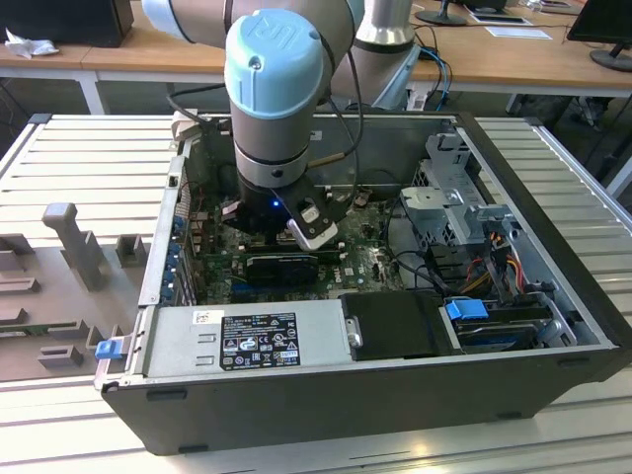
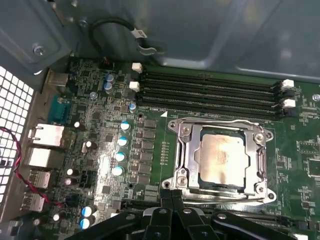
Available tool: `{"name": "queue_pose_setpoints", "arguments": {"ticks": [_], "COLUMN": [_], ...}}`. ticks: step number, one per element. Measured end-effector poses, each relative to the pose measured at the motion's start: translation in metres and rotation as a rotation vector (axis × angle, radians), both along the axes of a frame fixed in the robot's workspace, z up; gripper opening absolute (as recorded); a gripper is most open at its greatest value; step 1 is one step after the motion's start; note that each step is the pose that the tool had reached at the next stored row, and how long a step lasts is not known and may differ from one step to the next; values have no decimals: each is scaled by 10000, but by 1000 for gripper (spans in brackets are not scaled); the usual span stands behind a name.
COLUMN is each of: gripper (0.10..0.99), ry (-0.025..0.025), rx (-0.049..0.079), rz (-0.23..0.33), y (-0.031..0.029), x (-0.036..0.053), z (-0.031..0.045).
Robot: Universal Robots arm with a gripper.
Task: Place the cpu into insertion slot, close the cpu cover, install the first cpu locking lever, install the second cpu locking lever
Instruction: 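Install the second cpu locking lever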
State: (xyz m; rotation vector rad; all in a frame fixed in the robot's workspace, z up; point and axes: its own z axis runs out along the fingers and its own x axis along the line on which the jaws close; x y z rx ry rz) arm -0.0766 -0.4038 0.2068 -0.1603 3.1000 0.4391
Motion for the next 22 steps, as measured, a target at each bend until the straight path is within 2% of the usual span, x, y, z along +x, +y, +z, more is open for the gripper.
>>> {"name": "queue_pose_setpoints", "arguments": {"ticks": [2,3,11,15,19,20,22], "gripper": [106,106,106,106,106,106,106], "ry": [0,0,0,1,0,0,-2], "rx": [211,273,551,623,641,643,653], "rz": [0,0,-1,1,2,3,5], "y": [-14,-20,-35,-36,-36,-36,-36], "x": [0,0,0,-2,-22,-27,-34], "z": [-34,-49,-113,-147,-153,-149,-85]}}
